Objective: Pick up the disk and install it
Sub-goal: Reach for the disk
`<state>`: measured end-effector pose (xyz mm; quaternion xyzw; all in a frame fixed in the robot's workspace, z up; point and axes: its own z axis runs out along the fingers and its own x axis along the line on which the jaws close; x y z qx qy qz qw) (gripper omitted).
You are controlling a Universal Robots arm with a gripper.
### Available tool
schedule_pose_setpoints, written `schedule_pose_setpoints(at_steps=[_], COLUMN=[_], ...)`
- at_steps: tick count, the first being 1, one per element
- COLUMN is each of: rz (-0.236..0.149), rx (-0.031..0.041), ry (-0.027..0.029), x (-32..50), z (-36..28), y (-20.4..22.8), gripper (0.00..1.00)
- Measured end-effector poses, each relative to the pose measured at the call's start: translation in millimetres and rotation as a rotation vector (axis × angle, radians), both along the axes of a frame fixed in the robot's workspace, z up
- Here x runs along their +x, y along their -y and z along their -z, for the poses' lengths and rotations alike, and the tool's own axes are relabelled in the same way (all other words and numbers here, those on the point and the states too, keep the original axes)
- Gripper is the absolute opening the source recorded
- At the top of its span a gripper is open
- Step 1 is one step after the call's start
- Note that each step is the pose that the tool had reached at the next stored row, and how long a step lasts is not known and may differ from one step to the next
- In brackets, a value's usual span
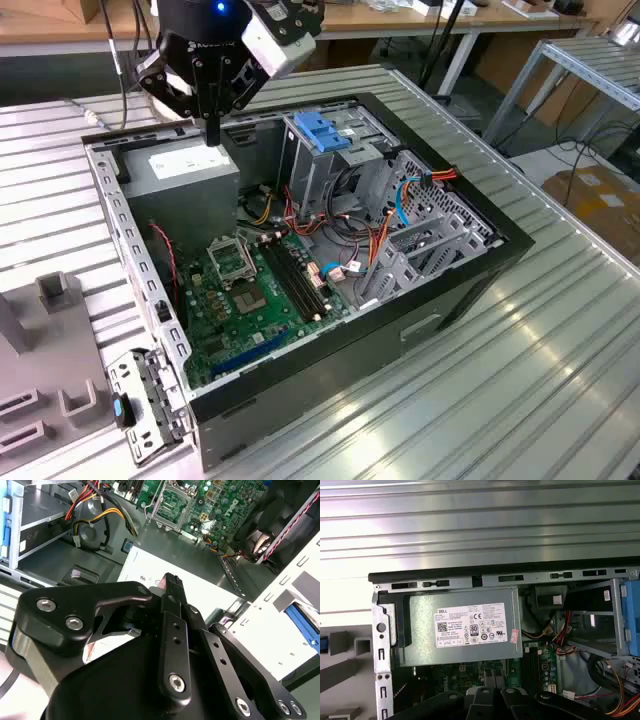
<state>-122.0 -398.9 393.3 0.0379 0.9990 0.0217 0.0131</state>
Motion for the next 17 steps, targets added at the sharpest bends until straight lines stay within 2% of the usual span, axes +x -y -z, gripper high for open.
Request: schedule_pose_setpoints(at_steps=[17], rz=[0.0], rx=[0.0001], ry=[-0.0011], x=[-13.9], z=[0.6], y=[0.0], gripper=[0.11])
